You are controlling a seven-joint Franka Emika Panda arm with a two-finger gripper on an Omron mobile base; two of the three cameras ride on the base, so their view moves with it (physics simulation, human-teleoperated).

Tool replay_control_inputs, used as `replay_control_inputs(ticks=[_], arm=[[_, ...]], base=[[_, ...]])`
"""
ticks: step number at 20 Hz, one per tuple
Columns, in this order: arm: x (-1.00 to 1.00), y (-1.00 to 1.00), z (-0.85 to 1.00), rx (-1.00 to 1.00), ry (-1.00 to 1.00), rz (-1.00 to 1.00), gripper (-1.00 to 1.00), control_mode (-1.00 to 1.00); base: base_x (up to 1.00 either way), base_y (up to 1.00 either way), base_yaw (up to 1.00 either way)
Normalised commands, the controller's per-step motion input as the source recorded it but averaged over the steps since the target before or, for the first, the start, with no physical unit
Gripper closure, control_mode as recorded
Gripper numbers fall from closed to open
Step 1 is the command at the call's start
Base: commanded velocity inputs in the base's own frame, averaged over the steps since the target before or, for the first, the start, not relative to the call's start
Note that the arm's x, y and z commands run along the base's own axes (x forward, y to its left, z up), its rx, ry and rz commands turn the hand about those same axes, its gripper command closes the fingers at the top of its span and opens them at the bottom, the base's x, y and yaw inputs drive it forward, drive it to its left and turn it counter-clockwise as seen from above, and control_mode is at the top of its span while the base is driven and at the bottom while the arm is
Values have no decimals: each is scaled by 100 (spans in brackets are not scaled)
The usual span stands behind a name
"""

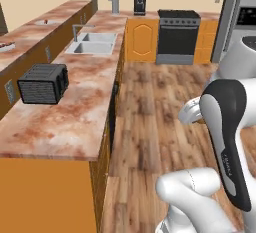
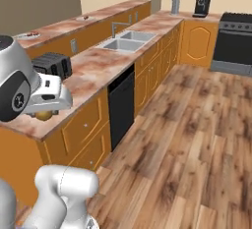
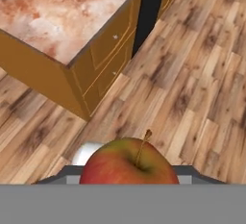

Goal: Pick up the apple and peach from the fridge and place one fruit on each plate on the dining counter.

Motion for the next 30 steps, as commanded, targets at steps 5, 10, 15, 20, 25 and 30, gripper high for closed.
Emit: replay_control_inputs(ticks=[5,10,15,20,25,30], arm=[[0,0,0,0,0,0,100,100],[0,0,0,0,0,0,100,100],[0,0,0,0,0,0,100,100],[0,0,0,0,0,0,100,100],[0,0,0,0,0,0,100,100],[0,0,0,0,0,0,100,100]], base=[[1,100,0],[0,100,0],[-1,100,0],[-12,100,0],[-16,100,0],[-14,100,0]])
